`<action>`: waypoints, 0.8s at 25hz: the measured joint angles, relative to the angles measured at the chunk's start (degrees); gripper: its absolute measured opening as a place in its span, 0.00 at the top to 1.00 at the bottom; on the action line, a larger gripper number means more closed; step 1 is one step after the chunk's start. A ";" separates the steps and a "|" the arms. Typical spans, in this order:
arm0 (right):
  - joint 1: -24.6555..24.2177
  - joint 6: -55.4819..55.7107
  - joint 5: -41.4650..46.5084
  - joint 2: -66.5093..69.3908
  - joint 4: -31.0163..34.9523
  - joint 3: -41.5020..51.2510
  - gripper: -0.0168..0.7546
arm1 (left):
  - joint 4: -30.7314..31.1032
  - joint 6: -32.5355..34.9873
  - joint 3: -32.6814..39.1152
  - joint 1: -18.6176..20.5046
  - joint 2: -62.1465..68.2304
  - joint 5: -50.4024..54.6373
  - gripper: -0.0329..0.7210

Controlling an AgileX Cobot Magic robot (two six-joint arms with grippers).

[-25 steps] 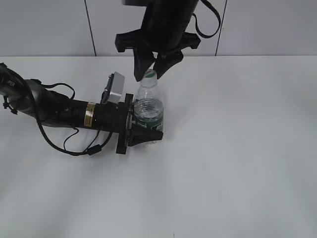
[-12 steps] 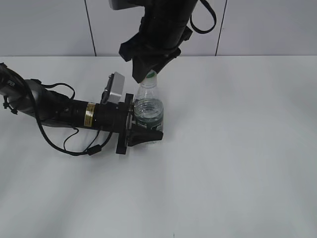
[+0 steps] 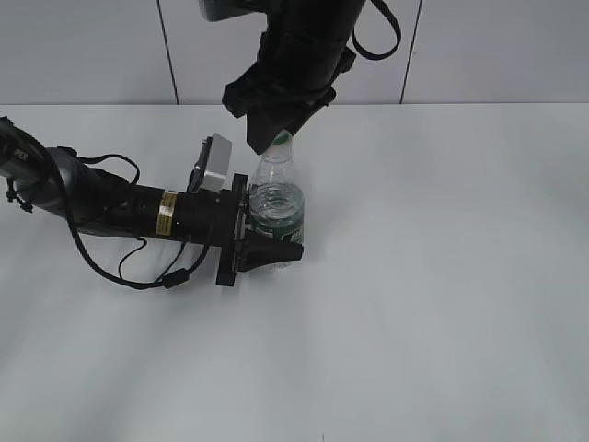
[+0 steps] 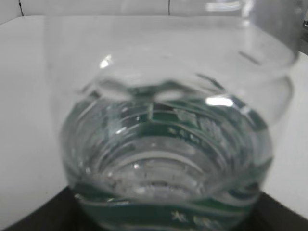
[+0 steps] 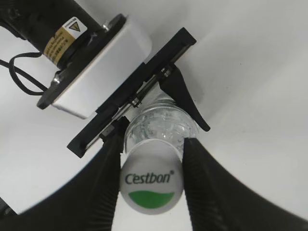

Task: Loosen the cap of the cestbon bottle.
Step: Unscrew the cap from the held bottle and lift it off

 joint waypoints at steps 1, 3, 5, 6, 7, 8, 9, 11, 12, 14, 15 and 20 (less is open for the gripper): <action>0.00 -1.86 0.00 0.00 0.00 0.00 0.59 | 0.00 0.00 0.00 0.00 0.00 0.00 0.41; 0.00 -6.81 0.00 0.00 0.13 0.00 0.59 | 0.00 -0.05 0.00 0.00 0.00 0.00 0.41; 0.00 -11.19 0.00 0.00 0.17 0.00 0.59 | 0.00 -0.05 0.00 0.00 0.00 0.00 0.41; 0.00 -13.35 0.00 0.00 0.17 0.00 0.59 | 0.00 -0.05 0.00 0.00 0.00 0.00 0.41; 0.00 -15.16 0.00 0.00 0.17 0.00 0.59 | 0.00 -0.10 0.00 0.00 0.00 0.00 0.41; 0.00 -17.24 0.00 0.00 0.17 0.00 0.59 | 0.00 -0.10 0.00 0.00 0.00 0.00 0.41; 0.00 -19.29 0.00 0.00 0.20 0.00 0.59 | 0.00 -0.10 0.00 0.00 0.00 0.00 0.41; 0.04 -22.87 0.00 0.00 0.24 0.00 0.59 | 0.00 -0.10 0.00 0.00 0.00 0.00 0.41; 0.04 -24.70 0.00 0.00 0.30 0.00 0.59 | 0.00 -0.10 0.00 0.00 0.00 0.00 0.41; 0.06 -28.20 0.00 0.00 0.30 0.00 0.59 | 0.10 -0.10 0.00 0.00 0.00 0.00 0.41; 0.11 -30.10 0.00 0.00 0.30 0.00 0.59 | 0.06 -0.10 0.00 0.00 0.00 0.00 0.41; 0.11 -38.73 0.11 0.00 0.47 0.00 0.59 | 0.23 -0.10 -0.05 0.00 0.00 0.05 0.41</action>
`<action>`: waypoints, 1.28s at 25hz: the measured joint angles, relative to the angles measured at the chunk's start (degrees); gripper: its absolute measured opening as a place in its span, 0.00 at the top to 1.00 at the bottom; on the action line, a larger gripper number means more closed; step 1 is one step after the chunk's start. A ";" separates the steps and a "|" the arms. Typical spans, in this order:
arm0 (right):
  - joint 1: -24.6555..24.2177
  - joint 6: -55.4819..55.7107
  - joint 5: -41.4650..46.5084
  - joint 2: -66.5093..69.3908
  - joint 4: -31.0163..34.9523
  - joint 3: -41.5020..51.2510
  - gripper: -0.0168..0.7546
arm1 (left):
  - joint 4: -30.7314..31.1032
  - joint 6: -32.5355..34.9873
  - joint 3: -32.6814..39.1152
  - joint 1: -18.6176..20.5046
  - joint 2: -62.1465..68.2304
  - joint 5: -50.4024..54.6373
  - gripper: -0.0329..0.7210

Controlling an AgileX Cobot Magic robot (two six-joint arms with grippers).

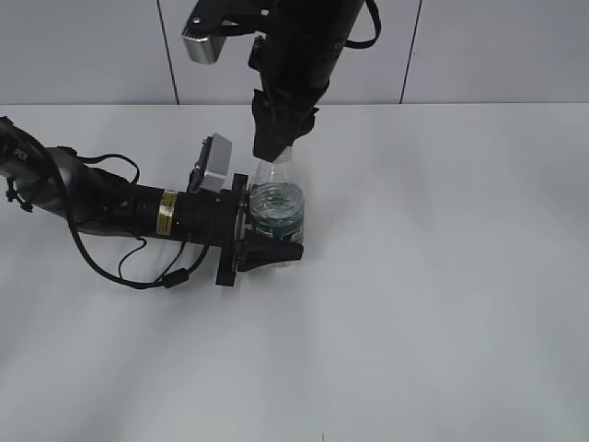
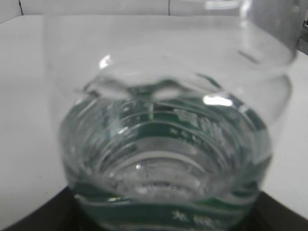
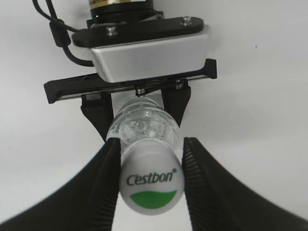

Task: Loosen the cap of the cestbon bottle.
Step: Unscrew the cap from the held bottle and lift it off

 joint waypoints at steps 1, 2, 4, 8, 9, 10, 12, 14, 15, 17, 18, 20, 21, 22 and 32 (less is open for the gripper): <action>0.00 -1.54 0.00 0.00 0.05 0.00 0.59 | -0.03 0.00 0.00 0.00 0.00 0.00 0.41; 0.00 -3.53 0.00 0.00 0.10 0.00 0.59 | 0.02 0.00 0.00 0.00 0.00 0.00 0.41; 0.00 -7.87 0.25 0.00 0.10 0.00 0.59 | 0.02 0.00 -0.06 0.00 0.00 0.05 0.41; 0.00 -14.83 0.43 0.00 0.10 0.00 0.59 | 0.04 0.00 -0.06 0.00 0.00 0.05 0.41; 0.00 -16.27 0.50 0.00 0.10 0.00 0.59 | 0.04 0.00 -0.06 0.00 0.00 0.05 0.41; 0.00 -17.73 0.55 0.00 -0.09 0.00 0.59 | 0.04 0.00 -0.06 0.00 0.00 0.05 0.41; 0.00 -19.99 0.76 0.00 -0.48 0.00 0.59 | 0.04 -0.05 -0.06 0.00 0.00 0.05 0.41; 0.00 -22.02 0.82 0.00 -0.92 0.00 0.59 | 0.04 -0.17 -0.06 0.00 0.00 0.05 0.41; 0.06 -22.69 0.89 0.00 -1.13 0.00 0.59 | 0.04 -0.23 -0.06 0.00 0.00 0.10 0.41; 0.11 -23.61 1.01 0.00 -1.37 0.00 0.59 | 0.04 -0.23 -0.06 0.00 0.00 0.10 0.41; 0.11 -23.88 1.01 0.00 -1.43 0.00 0.59 | -0.01 -0.23 -0.06 0.00 0.00 0.10 0.41; 0.11 -24.04 1.08 0.00 -1.43 0.00 0.59 | -0.01 -0.23 -0.06 0.00 0.00 0.10 0.41; 0.11 -24.16 1.08 0.00 -1.43 0.00 0.59 | -0.01 -0.23 -0.06 0.00 0.00 0.10 0.41; 0.11 -24.24 1.08 0.00 -1.38 0.00 0.59 | -0.01 -0.23 -0.06 0.00 0.00 0.10 0.41; 0.11 -23.01 1.08 0.00 -0.92 0.00 0.58 | -0.01 -0.23 -0.06 0.00 0.00 0.10 0.41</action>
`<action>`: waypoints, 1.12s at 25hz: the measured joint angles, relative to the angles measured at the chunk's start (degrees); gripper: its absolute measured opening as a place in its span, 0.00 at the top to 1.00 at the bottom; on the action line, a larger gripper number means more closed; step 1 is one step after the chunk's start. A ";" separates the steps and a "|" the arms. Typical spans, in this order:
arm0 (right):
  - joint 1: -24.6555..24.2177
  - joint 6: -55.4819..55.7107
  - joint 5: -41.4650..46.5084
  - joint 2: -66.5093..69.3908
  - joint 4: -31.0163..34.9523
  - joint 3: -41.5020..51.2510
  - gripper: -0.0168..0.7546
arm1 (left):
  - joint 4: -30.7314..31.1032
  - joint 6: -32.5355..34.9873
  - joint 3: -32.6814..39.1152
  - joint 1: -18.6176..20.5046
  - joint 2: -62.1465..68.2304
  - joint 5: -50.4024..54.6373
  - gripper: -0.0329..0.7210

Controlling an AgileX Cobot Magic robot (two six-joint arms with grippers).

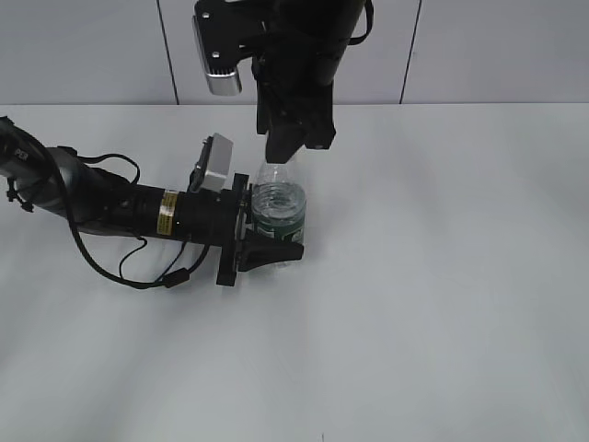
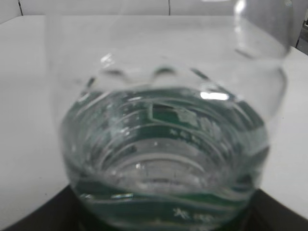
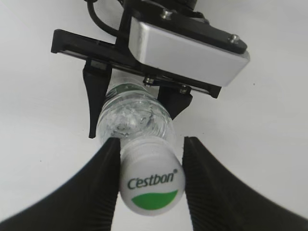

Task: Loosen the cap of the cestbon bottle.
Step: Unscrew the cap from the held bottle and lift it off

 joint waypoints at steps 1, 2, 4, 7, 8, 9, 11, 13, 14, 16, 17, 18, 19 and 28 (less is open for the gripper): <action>0.00 0.12 0.00 0.00 0.01 0.00 0.57 | 0.00 0.00 0.00 0.00 0.00 0.00 0.41; 0.00 0.35 0.00 0.00 0.01 0.00 0.57 | 0.00 0.00 0.00 0.00 0.00 0.00 0.41; 0.00 0.89 -0.05 0.00 0.06 0.00 0.57 | 0.00 0.00 0.00 0.00 0.00 0.00 0.41; 0.00 1.37 -0.12 0.00 0.06 0.00 0.55 | 0.05 0.00 0.00 0.00 0.00 0.00 0.41; 0.00 1.44 -0.11 0.00 -0.02 0.00 0.54 | 0.10 0.00 0.00 0.00 0.00 0.00 0.41; -0.06 1.44 -0.05 0.00 -0.50 0.00 0.53 | 0.32 0.00 0.00 0.00 0.00 -0.16 0.41; -0.11 1.52 -0.05 0.00 -0.68 0.14 0.49 | 0.54 0.00 0.00 0.00 0.00 -0.20 0.41; -0.18 1.64 -0.05 0.00 -0.75 0.14 0.46 | 0.60 0.00 0.00 0.06 0.00 -0.24 0.41; -0.18 1.64 -0.05 0.00 -0.75 0.14 0.45 | 0.62 0.00 0.00 0.06 0.00 -0.24 0.41; -0.18 1.70 -0.10 0.00 -0.56 0.14 0.43 | 0.66 0.00 0.00 0.06 0.00 -0.27 0.41; -0.18 1.99 -0.10 0.00 -0.45 0.14 0.43 | 0.72 0.00 0.00 0.06 0.00 -0.32 0.41; -0.18 2.41 -0.10 0.00 -0.30 0.14 0.42 | 0.72 0.00 0.00 0.06 0.00 -0.32 0.41; -0.18 3.12 -0.10 0.00 -0.17 0.14 0.41 | 0.72 0.00 0.00 0.10 0.00 -0.32 0.41; -0.18 16.42 -0.06 -2.17 0.88 0.19 0.34 | 0.76 0.00 0.00 0.10 0.00 -0.32 0.41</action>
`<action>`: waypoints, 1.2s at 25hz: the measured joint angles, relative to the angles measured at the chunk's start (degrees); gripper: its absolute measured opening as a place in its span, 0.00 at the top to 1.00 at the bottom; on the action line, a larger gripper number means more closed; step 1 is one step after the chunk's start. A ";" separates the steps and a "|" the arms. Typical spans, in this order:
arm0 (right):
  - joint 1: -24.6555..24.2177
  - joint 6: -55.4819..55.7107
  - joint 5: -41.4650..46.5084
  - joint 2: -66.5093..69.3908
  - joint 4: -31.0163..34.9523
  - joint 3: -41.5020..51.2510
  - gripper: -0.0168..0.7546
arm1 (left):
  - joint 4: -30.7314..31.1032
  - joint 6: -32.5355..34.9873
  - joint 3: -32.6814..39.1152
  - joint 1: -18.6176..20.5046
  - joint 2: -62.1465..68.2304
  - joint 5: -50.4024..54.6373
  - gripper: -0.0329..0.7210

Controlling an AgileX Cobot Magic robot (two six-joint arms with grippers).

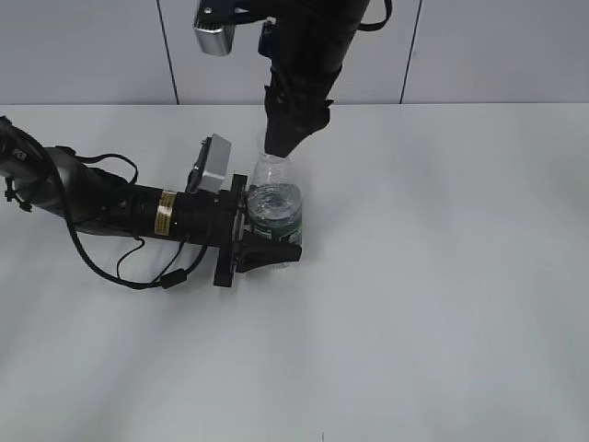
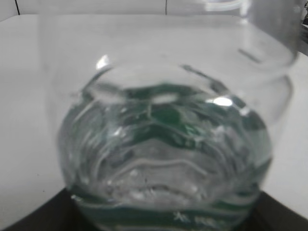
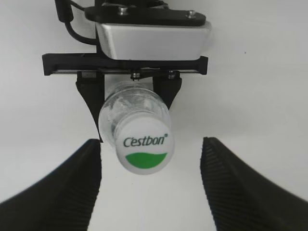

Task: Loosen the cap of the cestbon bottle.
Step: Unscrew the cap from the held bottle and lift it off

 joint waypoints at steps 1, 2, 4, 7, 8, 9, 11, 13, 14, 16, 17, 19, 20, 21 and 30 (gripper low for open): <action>0.00 2.11 0.00 0.00 0.00 0.00 0.34 | 0.00 0.00 0.00 0.00 0.00 0.00 0.41; 0.00 4.39 0.00 0.00 0.00 -0.05 0.34 | 0.00 0.00 0.00 0.00 0.00 -0.02 0.41; 0.00 8.78 0.00 0.00 0.00 -0.38 0.34 | 0.00 0.00 0.00 0.00 0.00 -0.02 0.41; 0.00 16.31 0.00 0.00 -0.05 -0.94 0.34 | 0.00 0.00 0.00 0.00 0.00 -0.02 0.41; 0.00 18.88 0.00 0.00 -0.11 -1.19 0.34 | 0.00 0.00 0.00 0.00 0.00 -0.02 0.41; 0.00 21.37 0.00 0.00 -0.11 -1.32 0.34 | 0.00 0.00 0.00 0.00 0.00 -0.02 0.41; 0.00 26.26 0.00 0.00 -0.11 -1.43 0.34 | 0.00 0.00 0.00 0.00 0.00 -0.07 0.41; 0.00 32.74 0.00 0.00 -0.11 -1.43 0.34 | 0.00 0.00 0.00 0.00 0.00 -0.07 0.41; 0.00 36.10 0.00 0.00 -0.11 -1.43 0.34 | 0.00 0.00 0.00 0.00 0.00 -0.07 0.41; 0.00 44.75 0.00 0.00 -0.15 -1.43 0.34 | -0.06 0.00 0.00 0.00 0.00 -0.07 0.41; 0.00 48.95 0.00 0.00 -0.15 -1.43 0.34 | -0.10 0.00 0.00 0.00 0.00 -0.07 0.41; 0.00 56.06 0.00 0.00 -0.15 -1.43 0.34 | -0.12 0.00 0.00 0.00 0.00 -0.07 0.41; 0.00 59.26 0.00 0.00 -0.15 -1.43 0.34 | -0.12 0.00 0.00 0.00 0.00 -0.07 0.41; 0.00 61.70 0.00 0.00 -0.15 -1.43 0.34 | -0.12 0.00 0.00 0.00 0.00 -0.07 0.41; 0.00 76.00 0.00 0.00 -0.28 -1.43 0.34 | -0.27 0.00 0.00 0.00 0.00 -0.07 0.41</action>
